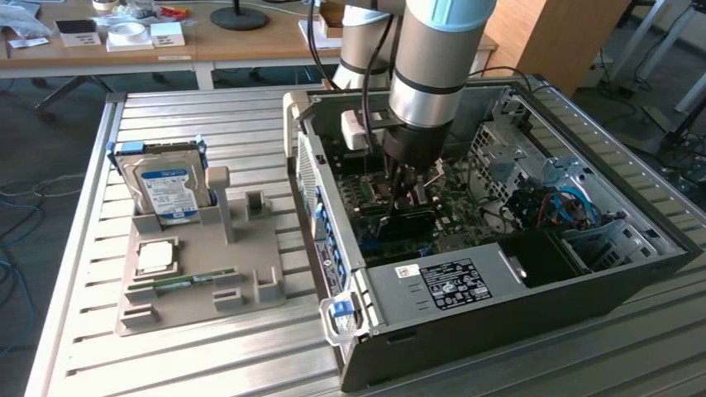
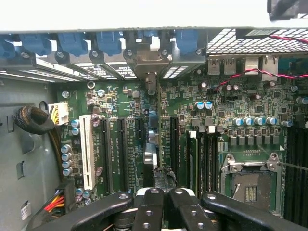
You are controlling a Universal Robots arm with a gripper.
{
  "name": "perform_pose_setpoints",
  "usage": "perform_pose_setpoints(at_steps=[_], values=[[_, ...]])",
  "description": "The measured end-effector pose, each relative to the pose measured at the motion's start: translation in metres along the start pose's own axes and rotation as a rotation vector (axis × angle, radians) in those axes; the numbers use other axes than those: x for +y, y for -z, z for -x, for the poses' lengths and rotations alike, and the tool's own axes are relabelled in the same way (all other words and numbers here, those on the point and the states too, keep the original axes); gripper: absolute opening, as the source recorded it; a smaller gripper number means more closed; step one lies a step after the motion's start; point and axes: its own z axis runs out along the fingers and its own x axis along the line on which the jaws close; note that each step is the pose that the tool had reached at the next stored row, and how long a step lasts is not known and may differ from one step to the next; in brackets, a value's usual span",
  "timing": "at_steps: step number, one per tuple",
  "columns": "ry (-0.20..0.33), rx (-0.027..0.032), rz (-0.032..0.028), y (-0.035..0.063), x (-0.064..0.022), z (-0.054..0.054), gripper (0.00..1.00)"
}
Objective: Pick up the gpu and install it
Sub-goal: 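Press down on the gpu until it lock into place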
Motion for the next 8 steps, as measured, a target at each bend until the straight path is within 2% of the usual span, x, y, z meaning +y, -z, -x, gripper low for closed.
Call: perform_pose_setpoints(at_steps=[5, 7, 8], values=[[0.000, -0.0008, -0.0003, 0.0003, 0.0000, 0.0001, 0.11], [0.000, -0.0025, -0.0012, 0.0022, -0.0001, 0.0003, 0.11], [0.000, -0.0013, -0.0006, 0.0044, -0.0001, 0.0002, 0.11]])
